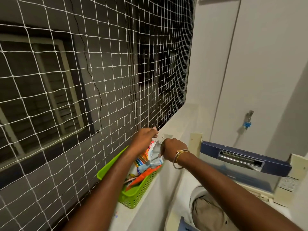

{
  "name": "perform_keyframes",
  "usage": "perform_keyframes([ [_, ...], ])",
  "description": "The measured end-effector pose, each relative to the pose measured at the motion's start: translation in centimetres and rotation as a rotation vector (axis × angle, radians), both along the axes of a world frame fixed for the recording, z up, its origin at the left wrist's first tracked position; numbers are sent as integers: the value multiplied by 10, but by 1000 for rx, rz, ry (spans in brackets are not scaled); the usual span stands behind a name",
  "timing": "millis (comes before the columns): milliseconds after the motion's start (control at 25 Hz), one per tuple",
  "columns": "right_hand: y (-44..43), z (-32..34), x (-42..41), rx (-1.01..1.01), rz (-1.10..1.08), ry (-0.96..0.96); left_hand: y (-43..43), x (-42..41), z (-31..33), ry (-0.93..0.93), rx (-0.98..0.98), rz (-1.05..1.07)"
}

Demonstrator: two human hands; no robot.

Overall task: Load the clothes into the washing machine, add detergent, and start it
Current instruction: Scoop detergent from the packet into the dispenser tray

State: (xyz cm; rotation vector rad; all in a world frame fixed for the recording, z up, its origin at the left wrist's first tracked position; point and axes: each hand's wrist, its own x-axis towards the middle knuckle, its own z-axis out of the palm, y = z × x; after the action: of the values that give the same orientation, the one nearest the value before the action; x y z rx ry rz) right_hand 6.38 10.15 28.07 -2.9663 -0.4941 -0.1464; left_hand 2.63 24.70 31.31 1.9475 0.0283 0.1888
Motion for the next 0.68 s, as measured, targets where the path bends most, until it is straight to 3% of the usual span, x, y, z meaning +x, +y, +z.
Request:
perform_keyframes([
  [520, 6, 12, -2, 84, -31, 135, 0, -5, 1, -11, 6, 4],
  [680, 5, 15, -14, 182, 35, 39, 1, -3, 1, -13, -3, 2],
])
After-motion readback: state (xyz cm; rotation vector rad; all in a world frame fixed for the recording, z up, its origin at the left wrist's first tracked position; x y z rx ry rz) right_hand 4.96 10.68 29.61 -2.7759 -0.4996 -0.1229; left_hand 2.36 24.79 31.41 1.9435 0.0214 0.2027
